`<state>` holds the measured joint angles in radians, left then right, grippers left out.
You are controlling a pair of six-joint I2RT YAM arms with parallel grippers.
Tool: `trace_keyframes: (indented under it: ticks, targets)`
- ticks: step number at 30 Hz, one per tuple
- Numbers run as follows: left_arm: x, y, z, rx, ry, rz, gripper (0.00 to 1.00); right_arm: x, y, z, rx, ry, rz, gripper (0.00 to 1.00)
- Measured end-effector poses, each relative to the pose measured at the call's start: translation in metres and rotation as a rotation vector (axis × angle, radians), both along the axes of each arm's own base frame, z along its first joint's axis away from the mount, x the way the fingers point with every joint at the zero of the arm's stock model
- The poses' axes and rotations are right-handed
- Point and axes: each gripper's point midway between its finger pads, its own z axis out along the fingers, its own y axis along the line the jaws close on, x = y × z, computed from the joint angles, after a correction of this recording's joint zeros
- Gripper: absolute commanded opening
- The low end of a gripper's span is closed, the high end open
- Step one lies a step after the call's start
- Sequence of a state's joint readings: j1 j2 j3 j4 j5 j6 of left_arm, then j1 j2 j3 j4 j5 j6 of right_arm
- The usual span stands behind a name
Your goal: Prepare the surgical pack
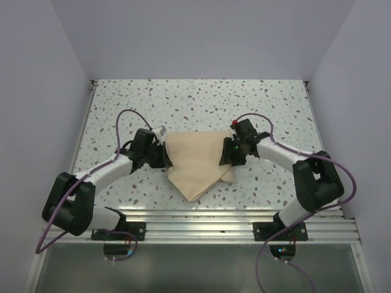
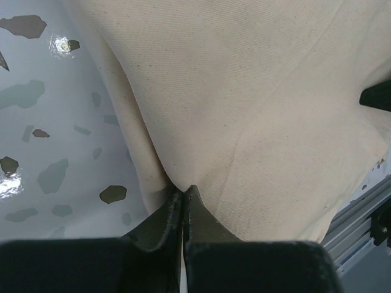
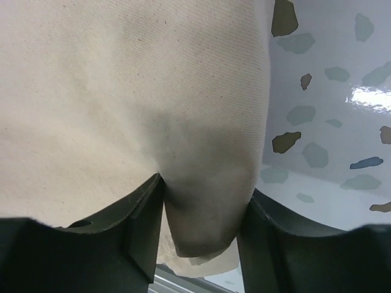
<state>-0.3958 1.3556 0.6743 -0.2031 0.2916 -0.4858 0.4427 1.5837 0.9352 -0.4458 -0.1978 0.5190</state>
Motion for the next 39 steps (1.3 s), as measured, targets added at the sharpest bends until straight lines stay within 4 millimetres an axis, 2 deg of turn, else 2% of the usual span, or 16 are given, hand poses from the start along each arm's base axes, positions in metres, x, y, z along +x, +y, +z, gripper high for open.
trace_keyframes:
  ticks: [1,3,4,5,6,8,9,10,14,20,23,24,27,31,36,39]
  targets:
    - [0.0,0.0,0.0,0.0,0.0,0.0,0.0,0.0,0.001,0.0,0.003,0.001,0.001,0.41]
    - [0.0,0.0,0.0,0.0,0.002,0.0,0.01,0.002,0.003,-0.001,0.007,0.002,0.004,0.35]
    - [-0.001,0.0,0.0,0.0,0.003,0.0,0.04,0.004,0.005,-0.002,0.01,0.005,0.005,0.33]
    - [-0.001,0.0,0.0,0.0,0.004,0.0,0.09,0.005,0.007,-0.002,0.009,0.005,0.008,0.31]
    - [-0.001,0.0,0.001,0.0,0.004,0.001,0.2,0.007,0.007,-0.001,0.008,0.004,0.011,0.3]
    - [-0.003,0.001,0.003,-0.003,0.004,0.005,0.31,0.012,0.008,-0.001,-0.002,-0.001,0.017,0.3]
    - [-0.004,0.001,0.007,-0.008,0.002,0.01,0.4,0.015,0.009,0.0,-0.009,-0.003,0.024,0.3]
    - [-0.004,0.001,0.01,-0.013,-0.003,0.013,0.43,0.018,0.009,0.001,-0.018,-0.006,0.03,0.31]
    - [0.001,0.008,0.025,0.008,-0.017,0.051,0.51,0.036,0.008,0.003,-0.057,-0.033,0.049,0.32]
    - [0.015,0.018,0.044,0.041,-0.026,0.133,0.56,0.054,0.006,0.005,-0.109,-0.077,0.088,0.35]
    - [0.02,0.02,0.05,0.046,-0.025,0.164,0.61,0.072,0.007,0.006,-0.134,-0.106,0.117,0.42]
    - [0.021,0.021,0.051,0.052,-0.027,0.171,0.61,0.079,0.008,0.007,-0.141,-0.12,0.125,0.49]
    - [0.028,0.022,0.058,0.072,-0.035,0.181,0.62,0.101,0.011,0.01,-0.159,-0.159,0.141,0.53]
    - [0.056,0.019,0.074,0.116,-0.065,0.166,0.63,0.132,0.014,0.02,-0.163,-0.208,0.131,0.77]
    - [0.09,0.013,0.093,0.179,-0.147,0.13,0.63,0.163,0.009,0.053,-0.144,-0.286,0.08,0.86]
    - [0.108,0.007,0.1,0.215,-0.186,0.11,0.64,0.165,0.004,0.061,-0.144,-0.291,0.05,0.88]
